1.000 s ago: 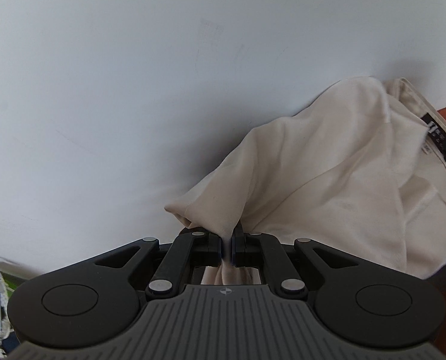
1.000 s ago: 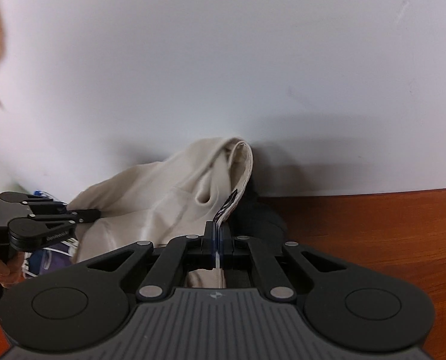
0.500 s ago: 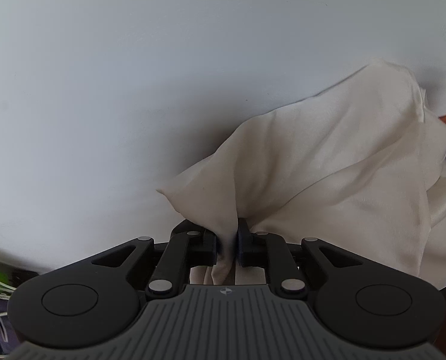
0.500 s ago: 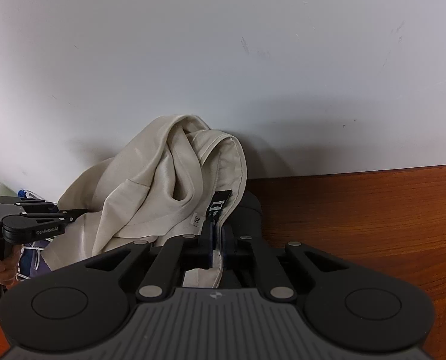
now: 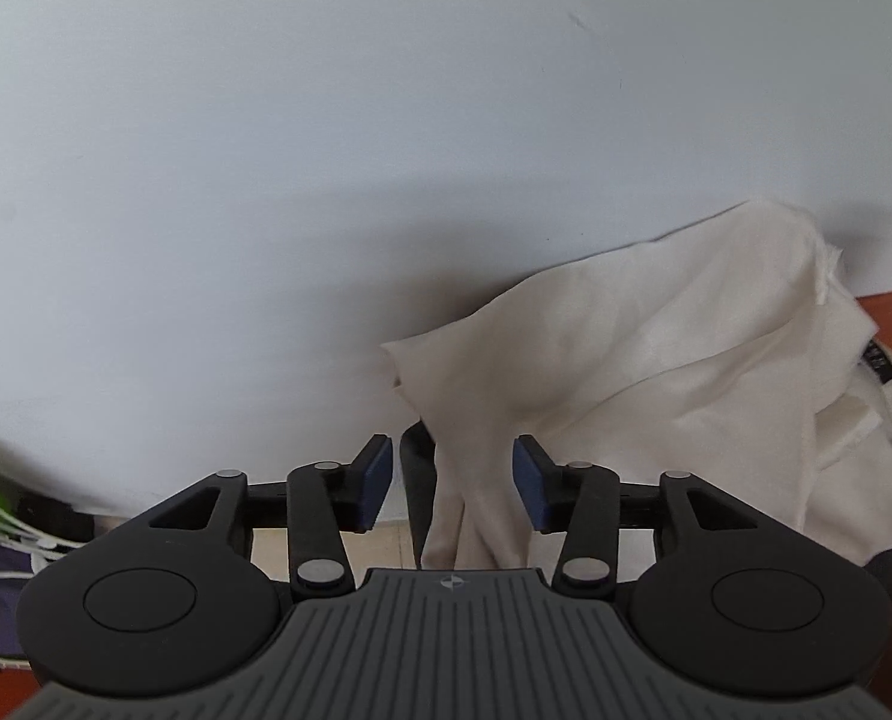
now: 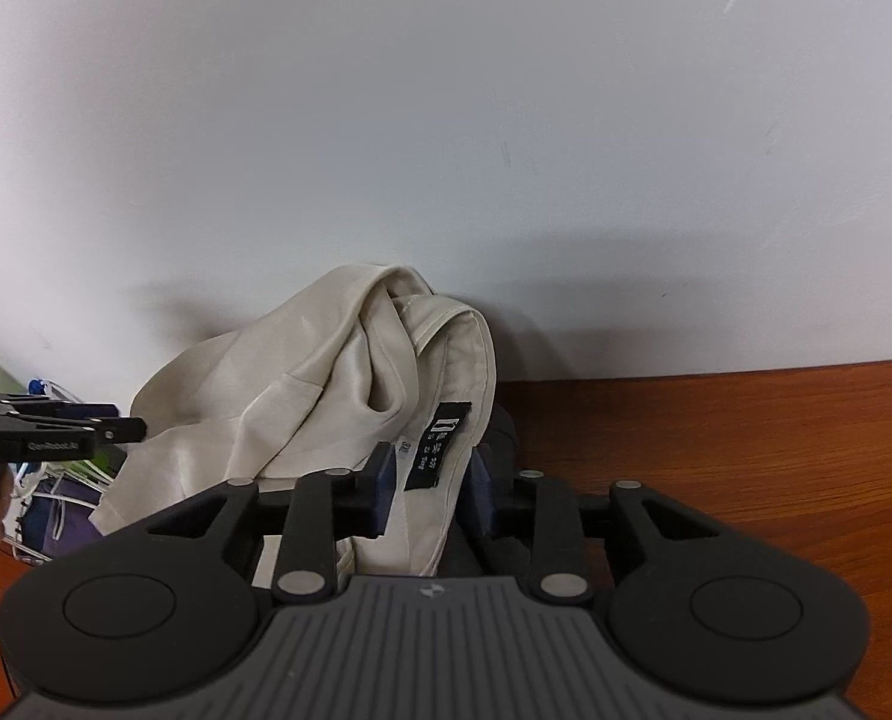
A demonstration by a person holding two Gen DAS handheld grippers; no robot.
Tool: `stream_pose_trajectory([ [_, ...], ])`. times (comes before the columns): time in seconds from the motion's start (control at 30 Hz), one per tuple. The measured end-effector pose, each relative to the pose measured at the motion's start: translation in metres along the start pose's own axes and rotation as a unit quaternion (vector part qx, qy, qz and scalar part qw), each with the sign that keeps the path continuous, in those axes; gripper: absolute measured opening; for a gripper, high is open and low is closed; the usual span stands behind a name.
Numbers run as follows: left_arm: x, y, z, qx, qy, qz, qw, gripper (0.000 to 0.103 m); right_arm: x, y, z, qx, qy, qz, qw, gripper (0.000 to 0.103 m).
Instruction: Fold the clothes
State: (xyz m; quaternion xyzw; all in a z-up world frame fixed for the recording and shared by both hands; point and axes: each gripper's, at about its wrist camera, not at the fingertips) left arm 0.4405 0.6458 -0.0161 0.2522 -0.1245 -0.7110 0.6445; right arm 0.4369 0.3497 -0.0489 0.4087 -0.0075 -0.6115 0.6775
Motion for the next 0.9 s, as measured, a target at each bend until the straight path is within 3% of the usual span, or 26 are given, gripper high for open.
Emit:
stream_pose_trajectory([
  [0.27,0.022,-0.033,0.042,0.007,0.0,0.017,0.9998,0.051,-0.015,-0.019,0.04,0.004,0.014,0.015,1.0,0.04],
  [0.43,0.012,-0.059,0.057,0.013,-0.002,0.019,0.9997,0.051,-0.022,-0.035,0.07,0.007,0.029,0.025,0.999,0.043],
  [0.9,0.077,-0.162,0.194,0.038,0.029,0.061,0.997,0.052,-0.034,-0.095,0.178,0.019,0.087,0.067,0.994,0.048],
])
Point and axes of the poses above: each gripper's, at about its wrist camera, not at the fingertips, and z roughly against the way its jaws point, x to its right, y to its top, and after that the axes turned 8 degrees about y, right-handed
